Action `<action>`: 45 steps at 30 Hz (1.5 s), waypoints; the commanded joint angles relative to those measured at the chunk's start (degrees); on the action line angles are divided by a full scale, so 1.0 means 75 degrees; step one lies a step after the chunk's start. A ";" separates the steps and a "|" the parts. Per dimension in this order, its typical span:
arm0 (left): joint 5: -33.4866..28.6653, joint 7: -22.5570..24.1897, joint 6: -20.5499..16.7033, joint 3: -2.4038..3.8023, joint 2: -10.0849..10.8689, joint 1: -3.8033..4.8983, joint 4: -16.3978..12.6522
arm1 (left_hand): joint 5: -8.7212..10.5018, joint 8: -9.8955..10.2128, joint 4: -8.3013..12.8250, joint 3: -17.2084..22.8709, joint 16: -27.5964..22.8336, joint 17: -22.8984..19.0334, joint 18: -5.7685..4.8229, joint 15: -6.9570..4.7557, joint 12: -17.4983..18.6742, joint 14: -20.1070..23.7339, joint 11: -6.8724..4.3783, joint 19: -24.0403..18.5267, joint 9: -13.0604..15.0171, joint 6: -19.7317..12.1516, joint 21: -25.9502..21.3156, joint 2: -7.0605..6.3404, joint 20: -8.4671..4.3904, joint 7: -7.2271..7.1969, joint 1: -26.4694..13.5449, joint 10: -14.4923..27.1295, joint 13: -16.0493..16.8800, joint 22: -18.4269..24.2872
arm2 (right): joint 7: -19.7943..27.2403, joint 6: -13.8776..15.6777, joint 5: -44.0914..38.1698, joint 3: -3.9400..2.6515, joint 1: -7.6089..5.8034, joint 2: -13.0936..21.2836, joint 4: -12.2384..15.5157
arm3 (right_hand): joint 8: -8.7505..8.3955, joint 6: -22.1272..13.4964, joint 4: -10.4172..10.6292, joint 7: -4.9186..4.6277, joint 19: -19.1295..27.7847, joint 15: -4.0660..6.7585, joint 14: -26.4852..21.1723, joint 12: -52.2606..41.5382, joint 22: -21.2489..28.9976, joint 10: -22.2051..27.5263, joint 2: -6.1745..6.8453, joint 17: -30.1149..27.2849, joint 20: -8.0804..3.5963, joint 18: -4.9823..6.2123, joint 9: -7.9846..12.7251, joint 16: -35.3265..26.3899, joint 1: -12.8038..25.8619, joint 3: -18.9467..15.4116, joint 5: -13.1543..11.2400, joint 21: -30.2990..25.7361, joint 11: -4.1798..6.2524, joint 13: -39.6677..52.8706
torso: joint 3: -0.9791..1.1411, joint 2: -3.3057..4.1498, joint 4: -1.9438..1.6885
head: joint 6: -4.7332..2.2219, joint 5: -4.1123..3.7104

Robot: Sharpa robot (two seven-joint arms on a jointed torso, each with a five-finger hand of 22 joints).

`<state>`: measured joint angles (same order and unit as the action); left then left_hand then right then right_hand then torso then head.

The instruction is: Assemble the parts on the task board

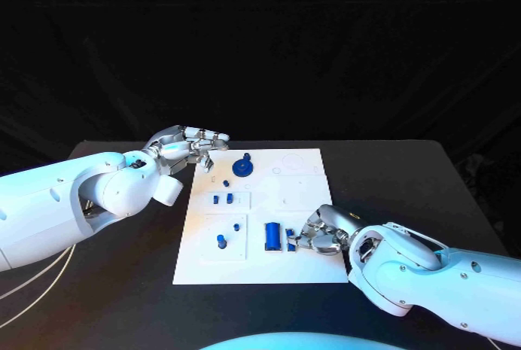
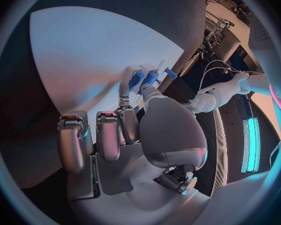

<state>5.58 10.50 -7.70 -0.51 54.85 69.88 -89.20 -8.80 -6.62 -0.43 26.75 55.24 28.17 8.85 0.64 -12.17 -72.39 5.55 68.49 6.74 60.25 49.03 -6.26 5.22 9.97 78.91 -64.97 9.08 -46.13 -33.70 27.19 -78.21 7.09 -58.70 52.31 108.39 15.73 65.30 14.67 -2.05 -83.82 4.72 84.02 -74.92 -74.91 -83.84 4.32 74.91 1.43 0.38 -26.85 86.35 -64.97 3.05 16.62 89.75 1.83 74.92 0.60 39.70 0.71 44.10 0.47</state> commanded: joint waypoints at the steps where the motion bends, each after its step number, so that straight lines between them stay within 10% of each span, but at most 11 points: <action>1: 0.0025 0.0023 0.0134 0.0003 0.0004 0.0002 -0.0022 | -0.0024 0.0045 -0.0019 -0.0025 0.0014 -0.0007 0.0117 0.0002 -0.0021 0.0070 -0.0010 -0.0009 -0.0007 -0.0052 -0.0025 0.0021 0.0041 -0.0012 -0.0054 0.0045 0.0008 0.0005 | 0.0141 -0.0099 -0.0259 0.0000 0.0041 0.0126 0.0145 | 0.0051 -0.0045 -0.0043 -0.0033 -0.0824 0.0073 0.0657 -0.0045 -0.2012 -0.0061 0.0009 0.1360 -0.0053 -0.0051 -0.0010 0.0024 -0.0112 -0.0030 -0.0034 0.0034 -0.0005 0.0789 | 0.0001 -0.0001 0.0013 | 0.0011 0.0022; 45: 0.0026 0.0016 0.0133 0.0002 0.0007 0.0002 -0.0020 | -0.0026 0.0042 -0.0028 -0.0018 0.0020 -0.0019 0.0117 0.0004 -0.0031 0.0076 -0.0009 -0.0004 -0.0008 -0.0052 -0.0041 0.0046 0.0042 -0.0011 -0.0055 0.0053 0.0010 0.0019 | 0.0194 -0.0255 -0.0486 -0.0001 0.0180 -0.0022 -0.0132 | 0.0093 -0.0017 -0.0128 -0.0012 -0.0824 0.0084 0.0660 -0.0118 -0.2012 -0.0092 -0.0131 0.1374 -0.0058 -0.0051 -0.0032 0.0033 -0.0359 -0.0157 -0.0057 0.0034 0.0011 0.0840 | -0.0001 -0.0008 0.0006 | 0.0034 0.0014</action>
<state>5.60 10.38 -7.65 -0.51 54.95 69.87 -89.25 -8.80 -6.62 -0.44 26.74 55.24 28.11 8.85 0.81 -12.17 -72.21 5.53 68.49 6.76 60.25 49.03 -6.26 5.22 9.97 78.91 -64.98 9.06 -46.04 -32.74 24.97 -80.89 7.03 -57.48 52.03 107.20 16.60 65.47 13.82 -1.88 -84.02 5.14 84.03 -75.65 -74.94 -83.84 3.26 74.94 1.22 0.38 -26.97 86.35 -67.19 2.21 16.28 89.75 1.83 74.93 0.58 39.68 0.70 44.38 0.53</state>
